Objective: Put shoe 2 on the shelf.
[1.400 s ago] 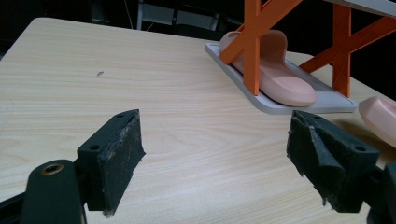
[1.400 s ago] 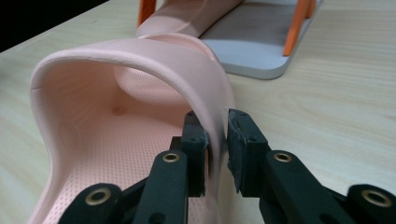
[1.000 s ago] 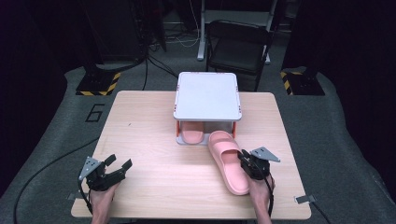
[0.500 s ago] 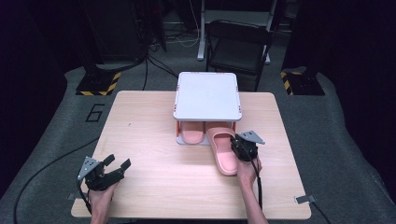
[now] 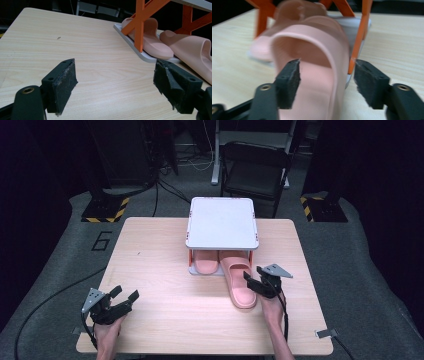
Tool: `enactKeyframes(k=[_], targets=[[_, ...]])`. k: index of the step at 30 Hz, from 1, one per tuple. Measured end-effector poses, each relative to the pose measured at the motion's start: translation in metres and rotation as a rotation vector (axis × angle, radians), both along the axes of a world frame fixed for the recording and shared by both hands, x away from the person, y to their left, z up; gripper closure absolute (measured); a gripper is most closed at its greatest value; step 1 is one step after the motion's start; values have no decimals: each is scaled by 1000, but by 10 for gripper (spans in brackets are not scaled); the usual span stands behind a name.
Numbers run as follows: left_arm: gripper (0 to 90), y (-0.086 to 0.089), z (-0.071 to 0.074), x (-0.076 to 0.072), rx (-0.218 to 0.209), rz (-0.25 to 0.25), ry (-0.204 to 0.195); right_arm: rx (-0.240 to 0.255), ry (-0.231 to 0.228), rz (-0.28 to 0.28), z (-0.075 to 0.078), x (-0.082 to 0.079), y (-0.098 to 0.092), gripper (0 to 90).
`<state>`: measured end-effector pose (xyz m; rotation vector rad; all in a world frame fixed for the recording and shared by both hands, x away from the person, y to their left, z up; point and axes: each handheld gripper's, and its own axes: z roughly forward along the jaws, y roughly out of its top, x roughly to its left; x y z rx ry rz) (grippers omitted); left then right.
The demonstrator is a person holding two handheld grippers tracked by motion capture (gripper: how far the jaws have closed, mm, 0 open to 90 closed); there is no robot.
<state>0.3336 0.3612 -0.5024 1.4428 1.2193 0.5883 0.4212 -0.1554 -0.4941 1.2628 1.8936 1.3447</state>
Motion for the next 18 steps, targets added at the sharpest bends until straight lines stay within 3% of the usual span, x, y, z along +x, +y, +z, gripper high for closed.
enactKeyframes(k=[2,5,11,16,18], targets=[[184,-2,0,1,2,2,-4,0,-18,46,0,-14,-8,263],[184,-4,0,0,8,-3,-2,-60,-20,105,-4,-34,-15,184],[184,-7,0,0,3,-1,-2,-158,-15,193,-19,-67,-21,181],[184,-8,-1,0,10,-8,0,-305,0,260,-31,-72,-12,188],[184,-7,0,0,13,-8,3,-361,-12,255,-32,-70,-7,194]])
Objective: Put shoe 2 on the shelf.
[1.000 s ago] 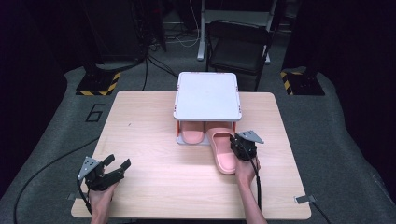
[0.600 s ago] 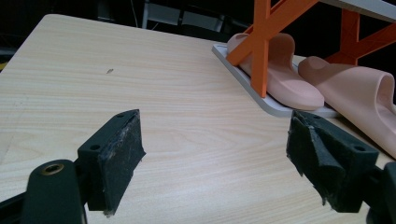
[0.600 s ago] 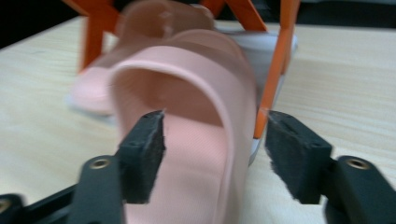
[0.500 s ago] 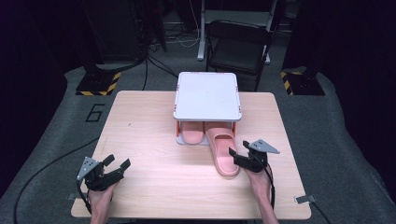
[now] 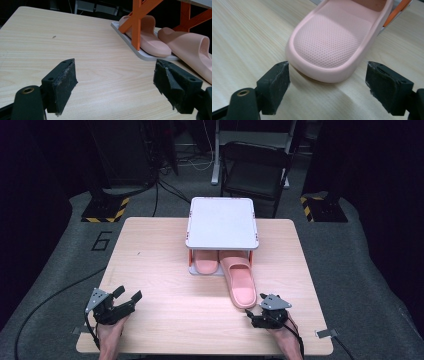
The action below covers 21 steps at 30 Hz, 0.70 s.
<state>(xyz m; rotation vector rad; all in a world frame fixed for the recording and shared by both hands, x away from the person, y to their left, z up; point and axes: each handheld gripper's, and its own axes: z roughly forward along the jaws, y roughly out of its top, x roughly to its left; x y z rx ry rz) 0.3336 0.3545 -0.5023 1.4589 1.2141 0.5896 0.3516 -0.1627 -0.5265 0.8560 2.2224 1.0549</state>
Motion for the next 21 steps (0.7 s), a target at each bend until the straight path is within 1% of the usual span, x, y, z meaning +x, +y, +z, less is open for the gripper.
enactKeyframes(k=[3,5,7,8,10,12,13,14,17,18,19,21], targets=[[184,2,-1,0,-9,7,-9,-17,-29,-12,2,4,6,196],[184,2,0,0,-14,11,-1,-29,-26,-10,3,9,9,191],[184,3,0,0,-13,13,-4,-30,-18,-35,4,13,12,192],[184,3,0,0,-13,11,-5,-30,-28,-43,5,16,13,193],[184,4,0,0,-17,18,-4,18,-36,-75,7,20,16,200],[184,4,0,0,-19,19,-1,53,-43,-106,11,26,19,199],[184,4,-1,0,-30,24,-6,59,-45,-112,13,30,20,200],[184,4,0,0,-34,25,-2,58,-49,-119,14,34,21,200],[184,5,-1,0,-36,23,0,56,-46,-129,16,46,27,201],[184,5,-1,0,-36,25,3,65,-45,-137,15,49,30,205],[184,6,-1,0,-38,23,5,64,-39,-145,15,52,32,215],[184,6,-1,0,-39,29,2,95,-26,-145,14,57,35,244]])
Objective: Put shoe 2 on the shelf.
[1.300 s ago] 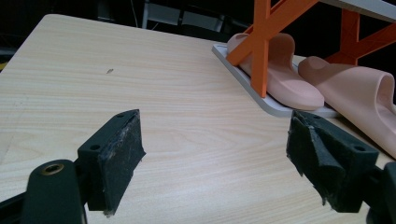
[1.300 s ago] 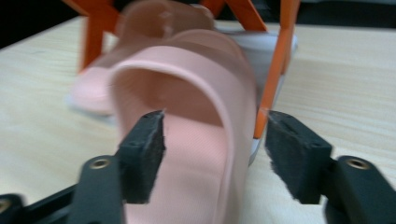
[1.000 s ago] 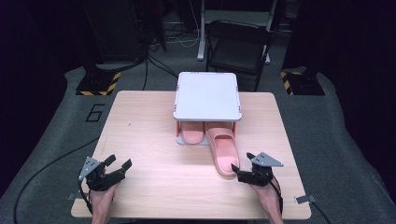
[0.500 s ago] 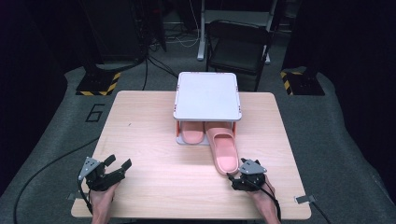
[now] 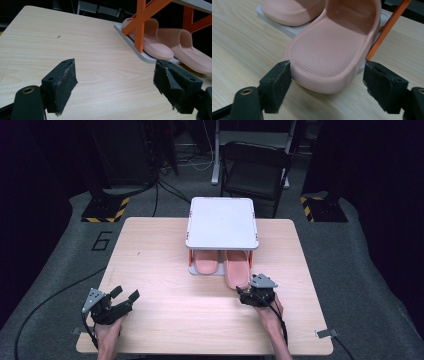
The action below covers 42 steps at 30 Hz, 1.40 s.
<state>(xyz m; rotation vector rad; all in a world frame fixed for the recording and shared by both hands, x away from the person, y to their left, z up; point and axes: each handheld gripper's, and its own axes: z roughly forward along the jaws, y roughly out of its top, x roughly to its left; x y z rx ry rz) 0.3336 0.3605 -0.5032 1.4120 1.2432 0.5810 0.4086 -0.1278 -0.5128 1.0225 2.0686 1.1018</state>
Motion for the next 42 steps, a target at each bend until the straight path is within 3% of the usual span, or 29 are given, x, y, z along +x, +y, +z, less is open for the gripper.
enactKeyframes(k=[3,9,22,27,30,32,36,42], targets=[[184,1,0,0,-5,1,-1,44,37,7,-2,-1,0,327],[184,-1,0,0,-8,0,-2,53,49,4,-3,6,2,333],[184,4,-1,1,-11,5,3,80,16,-52,-5,39,18,335],[184,5,-1,1,-17,3,-1,89,10,-78,-4,33,15,365],[184,3,-1,1,-14,1,3,76,31,-82,-7,31,9,397],[184,2,0,1,-11,-4,-1,93,46,-85,-8,33,7,419],[184,2,-1,1,-16,1,4,76,21,-73,-9,36,13,468],[184,4,-1,2,-14,3,9,80,23,-72,-7,42,23,450]])
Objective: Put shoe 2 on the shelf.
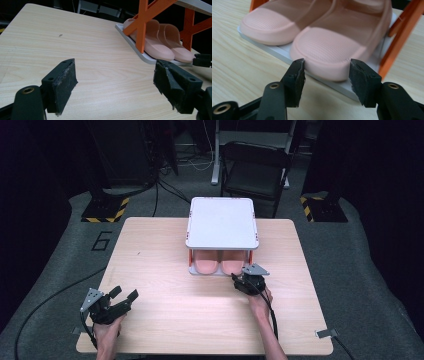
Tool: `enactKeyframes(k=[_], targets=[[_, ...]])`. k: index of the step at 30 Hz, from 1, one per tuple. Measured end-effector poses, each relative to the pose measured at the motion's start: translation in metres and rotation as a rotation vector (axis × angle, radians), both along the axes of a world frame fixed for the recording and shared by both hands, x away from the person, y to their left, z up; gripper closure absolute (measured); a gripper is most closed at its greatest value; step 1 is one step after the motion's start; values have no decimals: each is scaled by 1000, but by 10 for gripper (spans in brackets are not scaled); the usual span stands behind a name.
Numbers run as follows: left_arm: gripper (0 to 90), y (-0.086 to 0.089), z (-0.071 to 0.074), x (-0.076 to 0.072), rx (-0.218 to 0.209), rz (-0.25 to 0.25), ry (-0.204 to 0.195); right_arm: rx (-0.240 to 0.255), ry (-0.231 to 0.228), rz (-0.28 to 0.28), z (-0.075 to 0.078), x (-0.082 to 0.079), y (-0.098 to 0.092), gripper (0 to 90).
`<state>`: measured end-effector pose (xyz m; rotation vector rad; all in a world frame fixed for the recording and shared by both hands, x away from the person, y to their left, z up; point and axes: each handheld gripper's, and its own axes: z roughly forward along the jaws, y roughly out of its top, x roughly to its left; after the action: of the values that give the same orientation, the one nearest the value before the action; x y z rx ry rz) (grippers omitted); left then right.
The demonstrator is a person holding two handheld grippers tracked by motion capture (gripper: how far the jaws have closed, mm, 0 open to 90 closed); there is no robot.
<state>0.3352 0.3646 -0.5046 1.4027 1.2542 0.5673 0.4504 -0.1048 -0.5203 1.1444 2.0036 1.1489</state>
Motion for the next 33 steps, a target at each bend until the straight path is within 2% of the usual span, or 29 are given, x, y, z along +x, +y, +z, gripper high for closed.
enactKeyframes(k=[2,4,8,10,12,20,24,25,27,30,33], targets=[[184,0,0,0,-2,-1,1,-18,5,8,2,2,4,449],[184,1,0,0,-3,0,2,-17,-15,8,2,4,7,446],[184,2,0,0,-5,1,-7,-18,-1,10,3,7,9,436],[184,2,0,0,-4,-2,0,-41,2,16,3,8,8,429],[184,2,0,0,-7,2,-2,-45,7,15,3,8,8,425],[184,2,0,0,-6,0,-3,-1,14,8,3,9,7,388],[183,2,0,1,-6,-1,-12,31,-10,-11,9,-1,1,300],[182,2,0,0,-5,0,-8,26,-13,-22,10,-5,-3,236],[177,2,0,0,-2,-4,-7,17,-21,-39,13,-12,-8,168],[166,1,1,0,6,0,-11,27,-45,-49,19,-27,-22,151],[157,0,1,0,17,8,-17,74,-67,-53,23,-44,-37,149]])
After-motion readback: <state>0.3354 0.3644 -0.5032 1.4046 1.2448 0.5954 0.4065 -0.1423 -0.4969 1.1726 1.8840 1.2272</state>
